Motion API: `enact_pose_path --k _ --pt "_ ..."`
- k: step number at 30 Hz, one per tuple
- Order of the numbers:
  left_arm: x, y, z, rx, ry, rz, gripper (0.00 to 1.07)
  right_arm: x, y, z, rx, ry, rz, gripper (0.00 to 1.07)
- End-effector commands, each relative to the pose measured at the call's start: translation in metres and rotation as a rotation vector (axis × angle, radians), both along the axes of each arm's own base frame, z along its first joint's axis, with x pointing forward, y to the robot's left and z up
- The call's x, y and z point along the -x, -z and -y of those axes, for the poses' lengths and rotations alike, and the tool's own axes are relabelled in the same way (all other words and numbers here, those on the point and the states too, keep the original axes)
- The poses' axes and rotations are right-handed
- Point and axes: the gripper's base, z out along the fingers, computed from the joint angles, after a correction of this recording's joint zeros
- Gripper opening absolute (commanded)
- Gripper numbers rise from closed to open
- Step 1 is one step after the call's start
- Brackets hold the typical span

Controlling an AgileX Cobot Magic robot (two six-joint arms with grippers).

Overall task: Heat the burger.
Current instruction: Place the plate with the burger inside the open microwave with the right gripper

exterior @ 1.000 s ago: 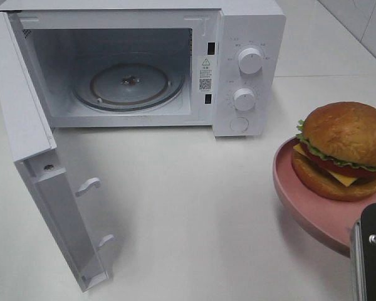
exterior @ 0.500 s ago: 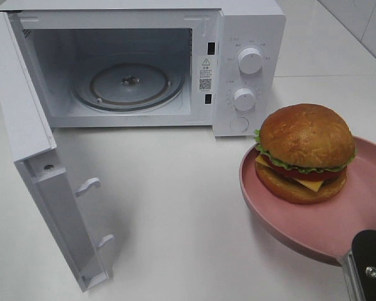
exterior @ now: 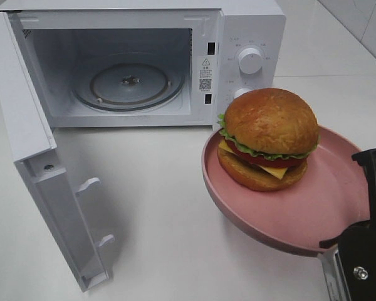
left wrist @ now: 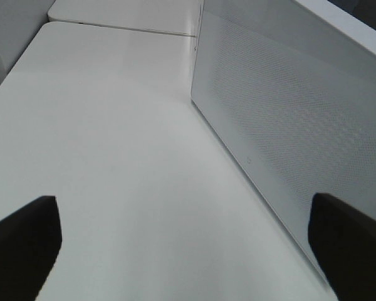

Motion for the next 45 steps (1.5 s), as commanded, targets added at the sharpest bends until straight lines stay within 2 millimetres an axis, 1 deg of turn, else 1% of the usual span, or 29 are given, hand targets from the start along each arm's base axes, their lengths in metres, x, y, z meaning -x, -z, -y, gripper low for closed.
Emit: enact_pose_path --k 1,8,12,14,17,19,24,26,27,29,30,31,33,34,35,39,45 --pt "0.002 0.001 0.001 0.005 -0.003 0.013 1.0 -0.003 -0.005 -0.005 -0.029 -0.077 0.076 0.0" --pt "0.002 0.001 0.001 0.005 -0.003 0.013 1.0 -0.004 -0.006 -0.007 -0.034 -0.104 0.091 0.0" --pt "0.002 0.001 0.001 0.005 -0.003 0.013 1.0 -0.004 -0.005 -0.008 -0.008 -0.135 0.097 0.0" --pt "0.002 0.001 0.001 0.005 -0.003 0.013 1.0 -0.005 0.0 -0.014 0.029 -0.166 0.087 0.0" --pt "0.002 0.001 0.001 0.005 -0.003 0.013 1.0 -0.005 0.001 -0.015 0.028 -0.177 0.086 0.0" --pt "0.002 0.001 0.001 0.005 -0.003 0.013 1.0 -0.006 0.003 -0.024 0.014 -0.204 0.079 0.0" --pt "0.002 0.001 0.001 0.005 -0.003 0.013 1.0 -0.009 0.004 -0.029 0.027 -0.207 0.077 0.0" --pt "0.002 0.001 0.001 0.005 -0.003 0.013 1.0 -0.024 0.005 -0.032 0.017 -0.162 0.067 0.0" --pt "0.002 0.001 0.001 0.005 -0.003 0.013 1.0 -0.024 0.005 -0.032 0.017 -0.162 0.067 0.0" --pt "0.002 0.001 0.001 0.005 -0.003 0.013 1.0 -0.033 0.005 -0.034 0.022 -0.165 0.068 0.0" --pt "0.002 0.001 0.001 0.005 -0.003 0.013 1.0 -0.033 0.005 -0.034 0.022 -0.165 0.068 0.0" --pt "0.002 0.001 0.001 0.005 -0.003 0.013 1.0 -0.037 0.004 -0.037 0.013 -0.187 0.069 0.0" --pt "0.002 0.001 0.001 0.005 -0.003 0.013 1.0 -0.04 0.004 -0.038 0.001 -0.195 0.071 0.0" --pt "0.002 0.001 0.001 0.005 -0.003 0.013 1.0 -0.046 0.004 -0.04 -0.014 -0.202 0.07 0.0" --pt "0.002 0.001 0.001 0.005 -0.003 0.013 1.0 -0.046 0.004 -0.04 -0.014 -0.202 0.07 0.0" --pt "0.002 0.001 0.001 0.005 -0.003 0.013 1.0 -0.056 0.011 -0.038 0.01 -0.219 0.041 0.0" --pt "0.002 0.001 0.001 0.005 -0.003 0.013 1.0 -0.064 0.017 -0.036 0.028 -0.255 0.026 0.0"
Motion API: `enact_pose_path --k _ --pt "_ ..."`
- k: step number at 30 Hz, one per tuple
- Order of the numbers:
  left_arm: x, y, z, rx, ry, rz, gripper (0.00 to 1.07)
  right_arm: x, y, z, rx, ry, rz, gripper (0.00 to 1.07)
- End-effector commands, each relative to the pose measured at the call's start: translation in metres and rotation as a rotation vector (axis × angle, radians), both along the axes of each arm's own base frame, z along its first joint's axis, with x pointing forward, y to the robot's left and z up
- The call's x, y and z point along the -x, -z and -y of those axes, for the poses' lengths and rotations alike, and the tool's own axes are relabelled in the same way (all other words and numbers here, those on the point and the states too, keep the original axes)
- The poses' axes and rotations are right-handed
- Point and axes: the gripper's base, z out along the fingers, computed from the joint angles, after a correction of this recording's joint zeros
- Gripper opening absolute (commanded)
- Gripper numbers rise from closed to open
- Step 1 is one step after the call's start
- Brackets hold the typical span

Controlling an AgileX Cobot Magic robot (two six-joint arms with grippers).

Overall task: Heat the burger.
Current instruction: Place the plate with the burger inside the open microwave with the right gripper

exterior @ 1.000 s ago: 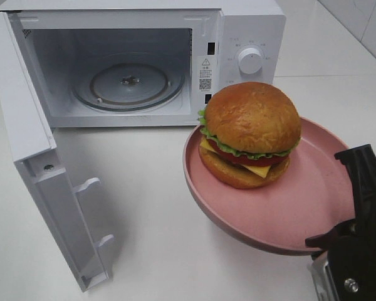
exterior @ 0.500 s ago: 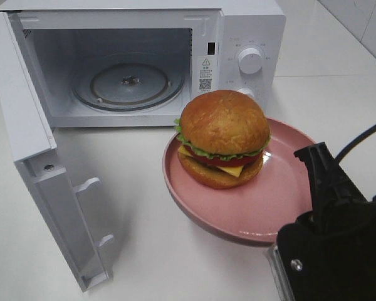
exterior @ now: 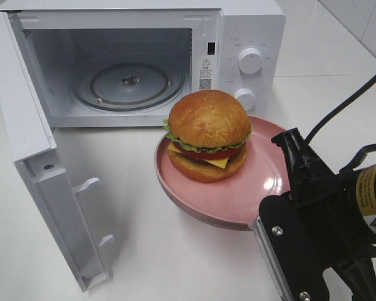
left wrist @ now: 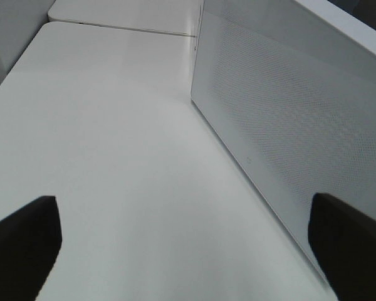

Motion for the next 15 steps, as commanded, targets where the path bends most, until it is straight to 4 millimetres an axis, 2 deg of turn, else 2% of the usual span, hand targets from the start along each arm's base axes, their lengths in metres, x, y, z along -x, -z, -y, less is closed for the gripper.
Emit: enact_pose_path --k 1,9,15 --pt "0.002 0.001 0.001 0.005 -0.003 0.013 1.0 -0.01 -0.007 -0.006 -0.076 -0.066 0.054 0.0" --pt "0.002 0.001 0.001 0.005 -0.003 0.013 1.0 -0.027 -0.009 0.004 -0.062 -0.077 0.061 0.0" --pt "0.002 0.001 0.001 0.005 -0.003 0.013 1.0 -0.036 -0.006 -0.002 -0.045 -0.12 0.04 0.0"
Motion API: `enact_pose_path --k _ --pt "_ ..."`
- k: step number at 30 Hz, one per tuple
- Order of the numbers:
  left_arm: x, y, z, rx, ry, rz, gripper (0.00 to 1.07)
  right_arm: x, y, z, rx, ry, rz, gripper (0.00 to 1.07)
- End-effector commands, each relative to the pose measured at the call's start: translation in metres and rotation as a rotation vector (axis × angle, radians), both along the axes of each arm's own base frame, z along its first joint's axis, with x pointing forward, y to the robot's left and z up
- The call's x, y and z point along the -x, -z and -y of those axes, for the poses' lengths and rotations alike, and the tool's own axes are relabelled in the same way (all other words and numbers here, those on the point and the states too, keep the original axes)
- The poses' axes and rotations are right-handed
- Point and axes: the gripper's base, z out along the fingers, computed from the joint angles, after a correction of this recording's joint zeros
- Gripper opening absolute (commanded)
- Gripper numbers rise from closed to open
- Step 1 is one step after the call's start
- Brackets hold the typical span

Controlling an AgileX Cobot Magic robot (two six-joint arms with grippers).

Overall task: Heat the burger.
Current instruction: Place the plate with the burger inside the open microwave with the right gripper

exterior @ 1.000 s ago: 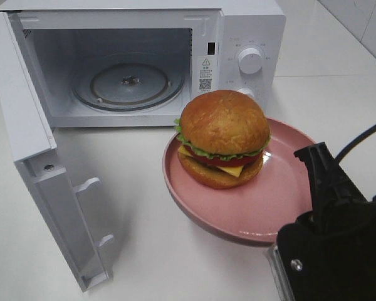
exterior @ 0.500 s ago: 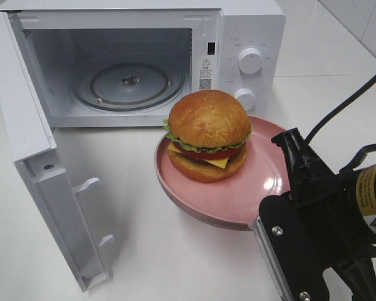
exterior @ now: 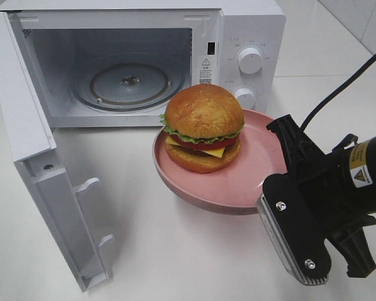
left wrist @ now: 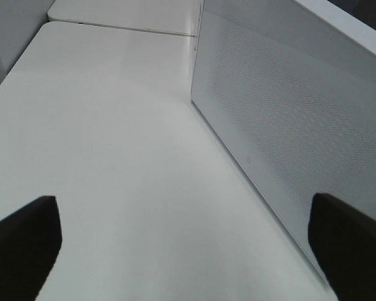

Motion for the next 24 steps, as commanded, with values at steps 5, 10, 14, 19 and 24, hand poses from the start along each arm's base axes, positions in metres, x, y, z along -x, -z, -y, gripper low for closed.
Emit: enact_pose_path --k 5,10,14,19,24 --pt "0.002 0.001 0.001 0.005 -0.003 0.013 1.0 -0.016 -0.009 -0.015 -0.042 -0.062 0.065 0.0" --pt "0.002 0.001 0.001 0.005 -0.003 0.013 1.0 -0.027 -0.01 -0.025 -0.041 -0.083 0.076 0.0" --pt "0.002 0.001 0.001 0.005 -0.003 0.013 1.0 -0.035 -0.007 -0.032 -0.044 -0.102 0.111 0.0" --pt "0.002 0.001 0.001 0.005 -0.003 0.013 1.0 -0.042 -0.002 -0.037 -0.045 -0.099 0.104 0.0" --pt "0.002 0.001 0.001 0.005 -0.003 0.013 1.0 -0.05 -0.004 -0.044 -0.058 -0.088 0.106 0.0"
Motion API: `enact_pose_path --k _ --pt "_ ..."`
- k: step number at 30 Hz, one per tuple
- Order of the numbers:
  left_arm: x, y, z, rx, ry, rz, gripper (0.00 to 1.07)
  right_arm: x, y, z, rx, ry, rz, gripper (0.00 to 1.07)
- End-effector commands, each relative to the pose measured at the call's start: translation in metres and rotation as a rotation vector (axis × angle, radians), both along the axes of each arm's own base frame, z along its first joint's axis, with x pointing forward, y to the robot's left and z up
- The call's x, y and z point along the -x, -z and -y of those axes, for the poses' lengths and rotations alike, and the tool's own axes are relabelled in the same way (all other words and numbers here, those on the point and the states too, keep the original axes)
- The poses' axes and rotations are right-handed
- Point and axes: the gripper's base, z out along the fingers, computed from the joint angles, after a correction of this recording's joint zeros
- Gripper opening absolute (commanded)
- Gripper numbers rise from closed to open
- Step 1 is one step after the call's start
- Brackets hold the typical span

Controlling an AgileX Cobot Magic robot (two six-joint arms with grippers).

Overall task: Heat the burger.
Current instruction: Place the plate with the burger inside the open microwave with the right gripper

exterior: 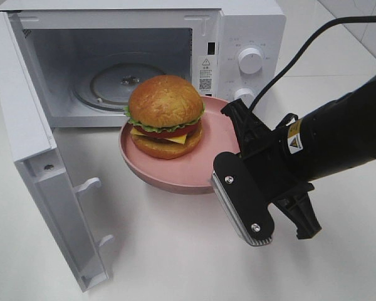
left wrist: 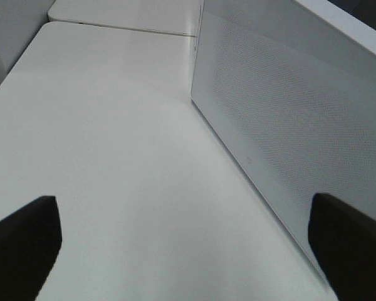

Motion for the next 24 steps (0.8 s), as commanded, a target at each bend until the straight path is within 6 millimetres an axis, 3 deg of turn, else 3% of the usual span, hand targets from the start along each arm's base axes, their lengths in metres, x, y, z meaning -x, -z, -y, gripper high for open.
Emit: enact_pose_path --k 1,24 --pt "0.002 0.001 0.001 0.005 -0.003 0.013 1.0 -0.014 -0.012 -0.011 -0.069 -0.002 0.08 0.0" --pt "0.002 0.001 0.001 0.005 -0.003 0.013 1.0 -0.049 -0.01 -0.041 -0.111 0.057 0.062 0.0"
